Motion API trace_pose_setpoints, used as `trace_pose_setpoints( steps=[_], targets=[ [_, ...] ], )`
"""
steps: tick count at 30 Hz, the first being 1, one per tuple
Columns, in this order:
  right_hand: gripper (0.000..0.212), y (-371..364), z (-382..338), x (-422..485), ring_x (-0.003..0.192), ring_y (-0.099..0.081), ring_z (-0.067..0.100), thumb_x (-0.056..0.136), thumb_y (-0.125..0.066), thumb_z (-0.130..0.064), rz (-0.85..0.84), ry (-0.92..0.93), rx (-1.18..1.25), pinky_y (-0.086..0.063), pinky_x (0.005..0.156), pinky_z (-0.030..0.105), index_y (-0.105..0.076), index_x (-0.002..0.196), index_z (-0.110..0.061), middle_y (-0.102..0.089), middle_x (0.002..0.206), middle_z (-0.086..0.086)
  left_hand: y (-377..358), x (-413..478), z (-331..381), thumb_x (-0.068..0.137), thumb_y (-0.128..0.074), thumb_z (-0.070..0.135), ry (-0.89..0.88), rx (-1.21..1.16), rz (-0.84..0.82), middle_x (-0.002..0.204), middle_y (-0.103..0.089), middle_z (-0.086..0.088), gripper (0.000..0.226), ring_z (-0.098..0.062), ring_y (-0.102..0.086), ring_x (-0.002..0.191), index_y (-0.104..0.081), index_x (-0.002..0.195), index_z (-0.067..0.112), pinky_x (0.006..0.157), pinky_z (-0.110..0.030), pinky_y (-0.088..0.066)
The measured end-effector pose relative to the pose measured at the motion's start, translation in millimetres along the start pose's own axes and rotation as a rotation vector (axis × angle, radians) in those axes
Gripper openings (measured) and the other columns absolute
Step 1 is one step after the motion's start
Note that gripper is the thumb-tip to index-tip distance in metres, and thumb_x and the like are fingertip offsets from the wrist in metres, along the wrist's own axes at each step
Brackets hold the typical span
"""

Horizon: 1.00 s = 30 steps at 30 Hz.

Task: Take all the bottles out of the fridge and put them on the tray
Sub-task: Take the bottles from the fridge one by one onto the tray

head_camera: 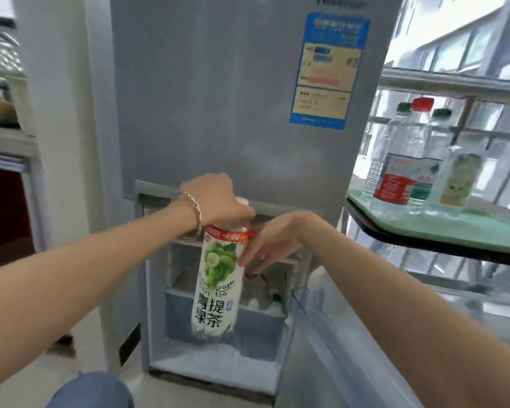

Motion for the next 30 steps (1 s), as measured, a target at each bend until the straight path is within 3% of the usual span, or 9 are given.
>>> trace_pose_setpoints(
  steps=[6,9,11,15,17,19,23,27,30],
  targets=[
    [0.068,20,-5,-92,0.130,-0.050,0.029,0.072,-0.074,-0.007,0.110,0.254,0.148,-0.035,0.113,0.046,-0.049,0.135,-0.012,-0.055,0.141,0.010,85,6,65,0.059,-0.059,0.059,-0.106,-0.271,0.192,0.057,-0.059,0.003,0.045,-0.016,-0.056,0.055,-0.058,0.058,0.013,0.047,-0.022,-0.033],
    [0.063,29,-6,-128,0.129,-0.052,0.029,0.073,-0.075,-0.009,0.253,0.358,0.128,-0.035,0.113,0.049,-0.048,0.131,-0.016,-0.057,0.138,0.010,118,11,95,0.064,-0.059,0.050,-0.153,-0.458,0.321,0.051,-0.050,0.007,0.037,-0.013,-0.047,0.048,-0.047,0.050,0.017,0.044,-0.022,-0.032],
    [0.073,36,-6,-160,0.125,-0.056,0.028,0.067,-0.084,-0.020,0.365,0.453,0.133,-0.043,0.107,0.046,-0.047,0.130,-0.019,-0.062,0.131,0.008,138,15,121,0.065,-0.057,0.045,-0.183,-0.571,0.404,0.050,-0.044,0.008,0.035,-0.013,-0.043,0.048,-0.041,0.048,0.019,0.045,-0.022,-0.032],
    [0.094,56,3,-221,0.122,-0.059,0.026,0.051,-0.089,-0.044,0.588,0.558,0.119,-0.047,0.103,0.042,-0.048,0.132,-0.018,-0.063,0.128,0.006,164,27,177,0.075,-0.058,0.057,-0.370,-0.786,0.424,0.071,-0.055,0.004,0.035,-0.014,-0.054,0.067,-0.050,0.065,0.024,0.057,-0.024,-0.044],
    [0.098,73,17,-247,0.121,-0.059,0.027,0.050,-0.089,-0.048,0.697,0.583,0.141,-0.046,0.103,0.041,-0.048,0.133,-0.016,-0.063,0.129,0.007,164,32,201,0.087,-0.050,0.052,-0.422,-0.948,0.397,0.082,-0.053,0.005,0.036,-0.010,-0.052,0.072,-0.056,0.099,0.018,0.066,-0.024,-0.048],
    [0.091,90,33,-269,0.119,-0.061,0.026,0.055,-0.086,-0.049,0.824,0.590,0.135,-0.046,0.103,0.041,-0.050,0.132,-0.016,-0.064,0.128,0.007,152,38,220,0.093,-0.044,0.037,-0.389,-1.051,0.369,0.079,-0.049,0.007,0.036,-0.007,-0.048,0.067,-0.048,0.118,0.012,0.059,-0.021,-0.043],
    [0.062,114,70,-303,0.115,-0.063,0.022,0.076,-0.068,-0.045,1.080,0.560,0.122,-0.046,0.102,0.041,-0.052,0.131,-0.021,-0.067,0.123,0.003,96,39,253,0.095,-0.046,0.032,-0.403,-1.142,0.127,0.084,-0.057,-0.001,0.023,-0.018,-0.061,0.069,-0.043,0.106,0.011,0.063,-0.031,-0.054],
    [0.072,131,114,-308,0.113,-0.064,0.023,0.067,-0.076,-0.058,1.221,0.442,0.141,-0.046,0.101,0.045,-0.059,0.126,-0.021,-0.070,0.117,0.002,42,32,285,0.097,-0.049,0.030,-0.451,-1.085,-0.194,0.084,-0.061,-0.006,0.020,-0.020,-0.062,0.072,-0.049,0.091,0.011,0.076,-0.034,-0.057],
    [0.062,139,135,-298,0.103,-0.067,0.021,0.067,-0.075,-0.055,1.375,0.425,0.255,-0.050,0.097,0.042,-0.064,0.116,-0.019,-0.073,0.110,0.002,13,33,300,0.098,-0.045,0.023,-0.416,-1.052,-0.354,0.085,-0.063,-0.008,0.021,-0.024,-0.063,0.080,-0.051,0.082,0.013,0.085,-0.038,-0.056]
  ],
)
Point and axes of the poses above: each hand's wrist, its own x-axis towards the middle knuckle, its own y-axis out of the back of the hand, z = x × y, the point moved 3 cm from there along x, towards the middle knuckle
